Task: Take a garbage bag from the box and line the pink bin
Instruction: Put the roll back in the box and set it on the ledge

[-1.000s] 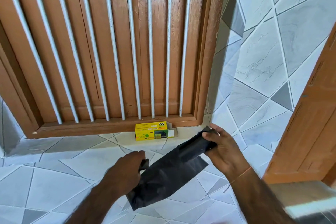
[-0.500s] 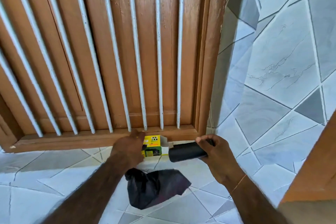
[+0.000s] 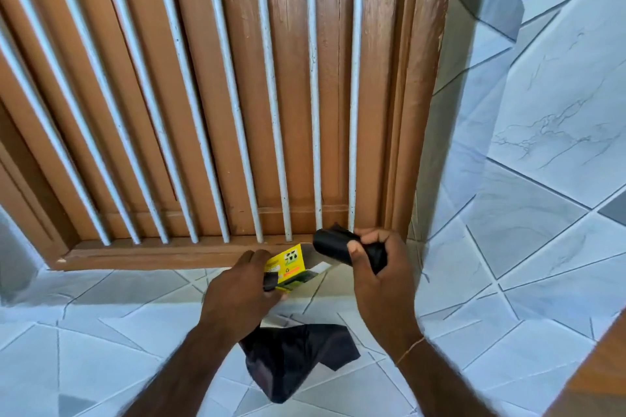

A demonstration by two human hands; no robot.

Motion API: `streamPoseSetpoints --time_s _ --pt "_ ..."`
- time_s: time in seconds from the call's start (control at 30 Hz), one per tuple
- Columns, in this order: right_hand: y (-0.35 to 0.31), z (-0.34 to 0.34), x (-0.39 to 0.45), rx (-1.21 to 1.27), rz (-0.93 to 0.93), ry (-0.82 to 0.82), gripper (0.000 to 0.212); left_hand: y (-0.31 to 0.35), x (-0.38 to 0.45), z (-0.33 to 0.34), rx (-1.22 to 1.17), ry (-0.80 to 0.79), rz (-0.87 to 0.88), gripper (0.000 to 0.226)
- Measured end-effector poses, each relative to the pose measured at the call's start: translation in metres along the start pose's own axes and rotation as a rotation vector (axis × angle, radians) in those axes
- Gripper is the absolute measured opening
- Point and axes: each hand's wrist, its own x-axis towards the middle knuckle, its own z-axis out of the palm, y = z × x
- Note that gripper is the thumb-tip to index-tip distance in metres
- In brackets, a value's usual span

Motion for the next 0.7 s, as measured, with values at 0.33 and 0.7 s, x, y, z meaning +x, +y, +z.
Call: streamPoseSetpoints --time_s 0.33,0.7 --pt "-0.055 -0.011 -0.084 -0.063 -0.212 -0.053 0.011 -0.027 -0.054 -0.037 -0.127 0.032 -0.007 0.061" --pt "-0.105 -0.057 -0.093 0.087 -0.078 -0.421 0.017 -0.027 -0.105 -0.059 -0.197 0.001 0.098 0.06"
